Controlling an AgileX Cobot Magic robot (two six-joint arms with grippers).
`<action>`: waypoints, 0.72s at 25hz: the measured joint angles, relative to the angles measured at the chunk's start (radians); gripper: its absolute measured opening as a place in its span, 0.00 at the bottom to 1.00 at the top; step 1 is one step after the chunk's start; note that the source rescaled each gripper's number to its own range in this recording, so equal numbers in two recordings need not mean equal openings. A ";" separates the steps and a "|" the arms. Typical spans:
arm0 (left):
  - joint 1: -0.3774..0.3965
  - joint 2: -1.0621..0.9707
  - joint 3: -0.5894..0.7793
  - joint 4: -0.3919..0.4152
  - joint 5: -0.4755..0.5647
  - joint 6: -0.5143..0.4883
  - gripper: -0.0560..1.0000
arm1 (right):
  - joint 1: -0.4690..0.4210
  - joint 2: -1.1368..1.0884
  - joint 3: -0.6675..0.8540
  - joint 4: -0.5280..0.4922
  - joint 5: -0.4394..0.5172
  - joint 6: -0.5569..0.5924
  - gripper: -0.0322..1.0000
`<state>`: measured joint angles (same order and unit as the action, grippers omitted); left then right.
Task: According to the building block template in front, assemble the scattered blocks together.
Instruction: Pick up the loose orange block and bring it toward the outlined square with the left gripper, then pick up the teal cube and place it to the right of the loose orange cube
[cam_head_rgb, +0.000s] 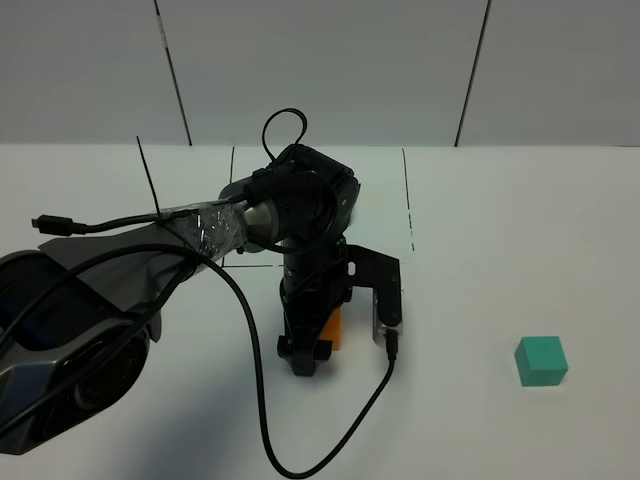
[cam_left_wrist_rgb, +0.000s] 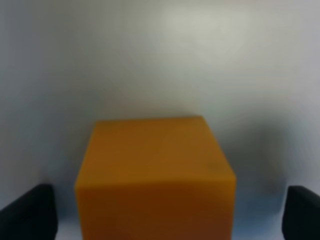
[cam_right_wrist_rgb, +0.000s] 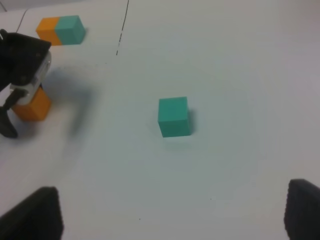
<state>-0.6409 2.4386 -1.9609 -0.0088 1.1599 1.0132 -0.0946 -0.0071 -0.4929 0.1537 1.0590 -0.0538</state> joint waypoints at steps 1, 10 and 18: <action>0.000 0.000 0.000 0.009 -0.004 0.000 0.99 | 0.000 0.000 0.000 0.000 0.000 0.000 0.78; 0.000 -0.055 0.000 0.016 0.033 -0.029 1.00 | 0.000 0.000 0.000 0.000 0.000 0.000 0.78; 0.001 -0.246 0.000 -0.007 0.034 -0.309 0.98 | 0.000 0.000 0.000 0.000 0.000 0.000 0.78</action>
<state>-0.6396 2.1922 -1.9609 -0.0161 1.1938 0.7037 -0.0946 -0.0071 -0.4929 0.1537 1.0590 -0.0538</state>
